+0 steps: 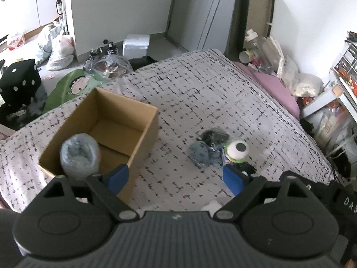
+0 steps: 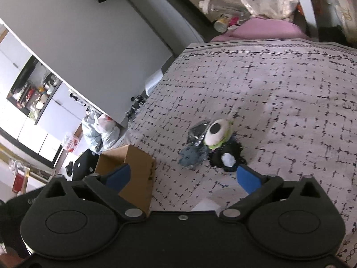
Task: Organize soft objects
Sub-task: 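Move the left tool back to the white fluffy ball and grasp it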
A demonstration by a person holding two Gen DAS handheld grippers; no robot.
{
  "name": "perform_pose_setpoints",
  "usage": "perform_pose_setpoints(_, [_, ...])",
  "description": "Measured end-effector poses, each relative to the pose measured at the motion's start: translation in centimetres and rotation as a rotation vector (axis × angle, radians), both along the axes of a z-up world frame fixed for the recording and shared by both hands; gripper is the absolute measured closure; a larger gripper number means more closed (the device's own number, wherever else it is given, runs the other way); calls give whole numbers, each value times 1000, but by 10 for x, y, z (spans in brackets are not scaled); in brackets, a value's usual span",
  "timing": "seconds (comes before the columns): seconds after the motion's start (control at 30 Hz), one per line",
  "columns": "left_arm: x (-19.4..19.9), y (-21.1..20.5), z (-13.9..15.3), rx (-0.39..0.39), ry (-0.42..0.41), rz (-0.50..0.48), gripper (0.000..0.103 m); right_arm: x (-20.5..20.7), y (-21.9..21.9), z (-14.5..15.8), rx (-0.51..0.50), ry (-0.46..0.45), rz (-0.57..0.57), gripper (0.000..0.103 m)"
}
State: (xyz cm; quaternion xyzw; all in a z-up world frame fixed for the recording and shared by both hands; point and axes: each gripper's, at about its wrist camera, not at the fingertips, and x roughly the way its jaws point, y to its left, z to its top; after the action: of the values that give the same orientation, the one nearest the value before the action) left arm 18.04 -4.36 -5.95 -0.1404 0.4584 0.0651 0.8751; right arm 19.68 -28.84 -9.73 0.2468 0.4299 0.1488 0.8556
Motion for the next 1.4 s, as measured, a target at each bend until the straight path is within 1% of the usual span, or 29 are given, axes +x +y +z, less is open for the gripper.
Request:
perform_pose_setpoints(0.13, [0,-15,-8,-29,16,-13,13,2,-13,-4,23,17,-22,0])
perform_pose_setpoints(0.27, [-1,-27,-21,-70,46,13,13,2,-23,-10,42,29,-34,0])
perform_pose_setpoints(0.37, [-2,-35,-31,-100,64,29,13,5,-27,-17,56,57,-41,0])
perform_pose_setpoints(0.47, [-2,-41,-44,-142,83,50,13,6,-32,-23,54,81,-65,0])
perform_pose_setpoints(0.57, [-2,-45,-56,-181,104,69,15,6,-32,-27,54,87,-59,0])
perform_pose_setpoints(0.63, [-1,-48,-64,-208,114,76,16,6,-30,-28,35,82,-53,0])
perform_pose_setpoints(0.73, [0,-52,-79,-234,136,96,16,8,-30,-34,26,96,-49,4])
perform_pose_setpoints(0.77, [0,-52,-83,-248,143,103,17,9,-30,-36,28,101,-46,10])
perform_pose_setpoints(0.8, [1,-53,-87,-264,151,110,18,10,-29,-38,26,108,-46,13])
perform_pose_setpoints(0.83, [2,-54,-91,-275,159,114,18,11,-30,-39,27,113,-47,13])
perform_pose_setpoints(0.97, [6,-55,-106,-298,180,140,20,14,-27,-42,16,113,-43,13])
perform_pose_setpoints(1.13, [12,-58,-126,-325,212,150,27,18,-27,-48,5,124,-47,13])
perform_pose_setpoints(1.4, [24,-60,-157,-343,268,169,28,28,-21,-58,-30,128,-37,13])
